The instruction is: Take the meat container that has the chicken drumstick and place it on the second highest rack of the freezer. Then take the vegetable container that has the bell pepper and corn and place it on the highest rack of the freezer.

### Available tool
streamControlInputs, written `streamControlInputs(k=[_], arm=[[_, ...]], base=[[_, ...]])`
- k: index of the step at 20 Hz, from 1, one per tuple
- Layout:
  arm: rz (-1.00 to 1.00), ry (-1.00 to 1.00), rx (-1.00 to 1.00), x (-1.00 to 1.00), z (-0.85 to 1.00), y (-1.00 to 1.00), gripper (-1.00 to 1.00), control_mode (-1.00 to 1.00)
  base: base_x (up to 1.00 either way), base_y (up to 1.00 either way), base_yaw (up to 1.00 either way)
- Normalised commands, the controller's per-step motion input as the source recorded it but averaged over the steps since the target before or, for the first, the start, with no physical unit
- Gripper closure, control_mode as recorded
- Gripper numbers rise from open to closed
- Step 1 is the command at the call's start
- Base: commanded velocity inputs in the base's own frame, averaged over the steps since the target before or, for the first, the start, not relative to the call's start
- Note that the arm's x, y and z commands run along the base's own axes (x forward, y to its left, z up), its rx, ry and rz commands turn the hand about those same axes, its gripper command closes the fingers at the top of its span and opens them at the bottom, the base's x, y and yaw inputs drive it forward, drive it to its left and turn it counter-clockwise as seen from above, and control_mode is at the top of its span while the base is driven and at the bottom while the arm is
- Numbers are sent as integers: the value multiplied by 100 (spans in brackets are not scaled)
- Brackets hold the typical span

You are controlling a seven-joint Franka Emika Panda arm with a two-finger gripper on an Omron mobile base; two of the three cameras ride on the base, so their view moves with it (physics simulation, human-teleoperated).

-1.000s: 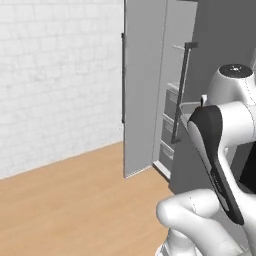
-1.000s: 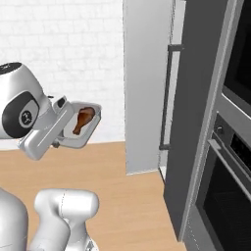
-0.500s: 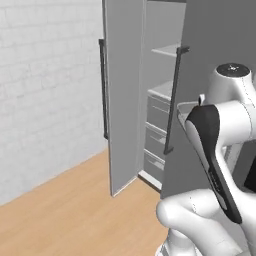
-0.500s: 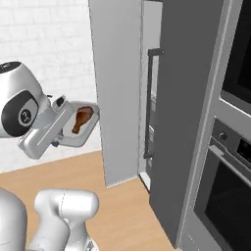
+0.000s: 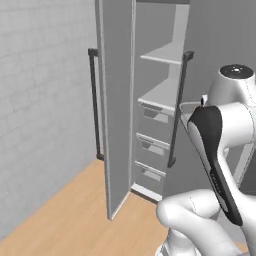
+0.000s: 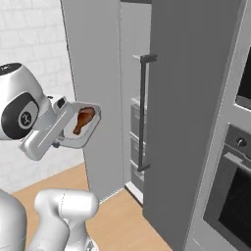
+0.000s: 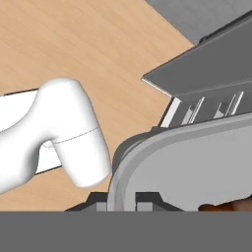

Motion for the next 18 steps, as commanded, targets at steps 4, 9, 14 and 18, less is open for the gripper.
streamControlInputs(k=[4, 9, 14, 18], arm=[[0, 0, 0, 0, 0, 0, 100, 100], [0, 0, 0, 0, 0, 0, 100, 100], [0, 0, 0, 0, 0, 0, 100, 100], [0, 0, 0, 0, 0, 0, 100, 100]], base=[[52, 50, -19], [48, 27, -25], [54, 14, -19], [51, 2, -23]])
